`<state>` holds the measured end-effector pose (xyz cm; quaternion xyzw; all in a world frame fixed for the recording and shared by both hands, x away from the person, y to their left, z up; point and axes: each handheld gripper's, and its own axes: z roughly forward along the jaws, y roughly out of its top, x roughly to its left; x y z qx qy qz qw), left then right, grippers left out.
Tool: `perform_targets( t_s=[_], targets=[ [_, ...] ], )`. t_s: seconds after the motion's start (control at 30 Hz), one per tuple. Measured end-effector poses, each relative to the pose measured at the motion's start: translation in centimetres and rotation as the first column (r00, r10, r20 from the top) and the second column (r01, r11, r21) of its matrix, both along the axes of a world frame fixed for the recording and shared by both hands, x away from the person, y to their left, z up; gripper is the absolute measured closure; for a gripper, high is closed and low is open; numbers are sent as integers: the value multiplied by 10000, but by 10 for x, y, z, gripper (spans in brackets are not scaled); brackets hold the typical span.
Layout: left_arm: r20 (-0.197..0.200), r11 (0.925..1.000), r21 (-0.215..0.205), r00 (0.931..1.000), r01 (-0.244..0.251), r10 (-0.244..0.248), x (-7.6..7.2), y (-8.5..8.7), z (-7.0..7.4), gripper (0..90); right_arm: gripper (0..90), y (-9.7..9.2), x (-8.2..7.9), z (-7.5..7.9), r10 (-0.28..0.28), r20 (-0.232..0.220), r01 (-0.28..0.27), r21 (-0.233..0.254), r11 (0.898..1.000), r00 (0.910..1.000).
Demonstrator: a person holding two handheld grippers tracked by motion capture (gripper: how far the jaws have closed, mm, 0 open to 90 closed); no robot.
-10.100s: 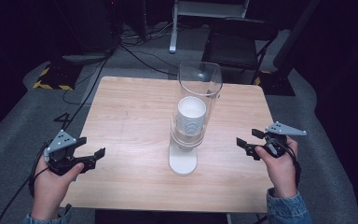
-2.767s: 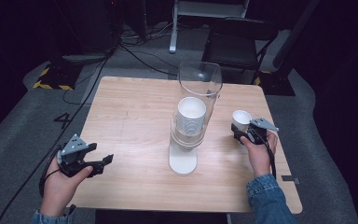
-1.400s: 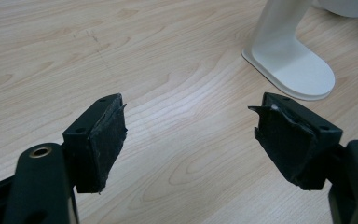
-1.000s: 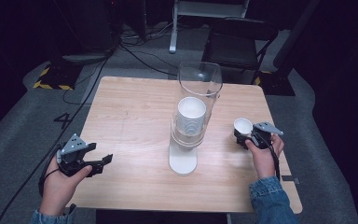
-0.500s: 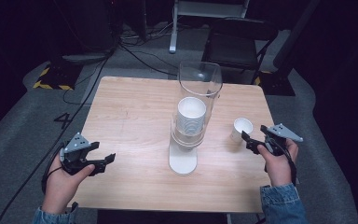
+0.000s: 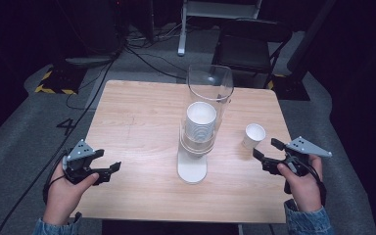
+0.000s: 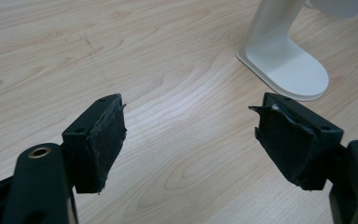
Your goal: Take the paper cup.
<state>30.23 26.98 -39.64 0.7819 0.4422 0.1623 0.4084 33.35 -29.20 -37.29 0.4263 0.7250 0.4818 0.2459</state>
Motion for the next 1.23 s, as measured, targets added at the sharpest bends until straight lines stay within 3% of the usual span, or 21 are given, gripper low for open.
perform_targets(
  t_s=[0.43, 0.53, 0.7, 1.23],
  targets=[
    [-157, 9999, 134, 9999, 74, -72, -3, 1, -3, 230, 195, 7, -29, 13, 740, -390, -754, -373, 9965, 9965],
    [-203, 9998, 140, 9997, 140, -137, -3, 0, -3, 230, 195, 7, -27, 11, 802, -380, -820, -495, 9954, 9961],
    [-225, 9997, 152, 9996, 180, -177, -3, 0, -3, 229, 195, 10, -23, 3, 842, -779, -890, -607, 9942, 9934],
    [-162, 9996, 195, 9997, 210, -207, -3, 1, -3, 228, 195, 11, -23, 3, 859, -735, -902, -574, 9943, 9936]
  ],
)
